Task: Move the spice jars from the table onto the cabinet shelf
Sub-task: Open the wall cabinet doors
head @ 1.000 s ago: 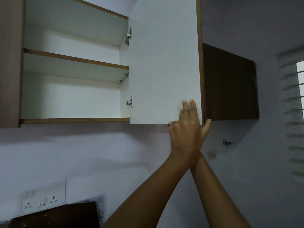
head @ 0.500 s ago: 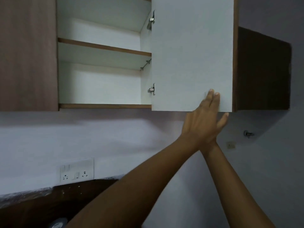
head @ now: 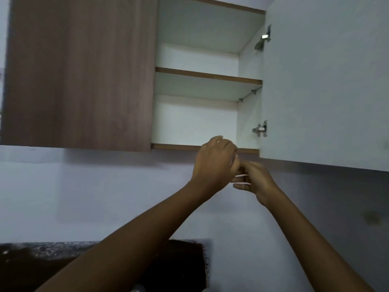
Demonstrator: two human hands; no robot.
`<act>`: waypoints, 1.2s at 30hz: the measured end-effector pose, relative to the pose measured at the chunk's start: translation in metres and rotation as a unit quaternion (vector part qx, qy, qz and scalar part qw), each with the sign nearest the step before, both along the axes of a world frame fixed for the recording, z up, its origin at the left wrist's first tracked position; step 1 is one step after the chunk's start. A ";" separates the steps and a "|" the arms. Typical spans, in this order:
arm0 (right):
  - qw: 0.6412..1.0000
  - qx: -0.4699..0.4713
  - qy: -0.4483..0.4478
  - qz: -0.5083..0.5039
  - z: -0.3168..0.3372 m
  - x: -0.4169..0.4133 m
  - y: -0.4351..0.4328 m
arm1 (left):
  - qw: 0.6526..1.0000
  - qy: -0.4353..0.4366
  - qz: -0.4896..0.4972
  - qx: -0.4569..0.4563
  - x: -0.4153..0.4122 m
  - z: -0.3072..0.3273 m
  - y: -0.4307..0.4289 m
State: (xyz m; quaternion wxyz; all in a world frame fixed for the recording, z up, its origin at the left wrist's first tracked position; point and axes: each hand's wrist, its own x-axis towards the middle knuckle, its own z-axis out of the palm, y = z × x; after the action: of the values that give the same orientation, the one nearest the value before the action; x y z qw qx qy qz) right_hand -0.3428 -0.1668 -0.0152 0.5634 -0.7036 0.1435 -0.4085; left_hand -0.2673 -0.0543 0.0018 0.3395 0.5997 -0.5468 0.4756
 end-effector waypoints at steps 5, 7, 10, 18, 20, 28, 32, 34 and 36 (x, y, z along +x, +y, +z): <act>0.999 -0.028 0.014 0.004 0.020 0.078 0.027 | 0.998 -0.009 0.055 0.004 0.090 0.003 0.033; 0.999 -0.044 0.010 0.001 0.032 0.108 0.037 | 0.997 -0.015 0.076 0.004 0.122 0.005 0.047; 0.998 -0.060 -0.016 -0.005 0.052 0.150 0.053 | 0.995 -0.020 0.099 0.003 0.164 0.005 0.064; 0.927 -0.333 -0.018 -0.172 0.079 0.280 0.080 | 0.977 -0.074 0.193 0.055 0.273 0.000 0.086; 0.943 -0.295 -0.028 -0.153 0.084 0.299 0.086 | 0.970 -0.078 0.219 0.071 0.292 -0.001 0.085; 0.991 -0.056 -0.124 0.004 0.090 0.328 0.091 | 0.958 -0.086 0.259 0.086 0.331 -0.001 0.066; 0.992 -0.040 -0.113 0.024 0.088 0.327 0.085 | 0.962 -0.098 0.246 0.063 0.341 -0.008 0.057; 0.992 -0.043 -0.115 0.019 0.087 0.328 0.085 | 0.964 -0.096 0.241 0.059 0.343 -0.010 0.054; 0.992 -0.046 -0.119 0.014 0.085 0.327 0.086 | 0.963 -0.096 0.243 0.062 0.343 -0.011 0.055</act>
State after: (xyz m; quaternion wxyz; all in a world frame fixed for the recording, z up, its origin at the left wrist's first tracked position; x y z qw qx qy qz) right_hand -0.0155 -0.0805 0.0703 0.5491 -0.6769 0.0469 -0.4879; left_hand 0.0758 0.0005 -0.0096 0.1218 0.6857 -0.4428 0.5647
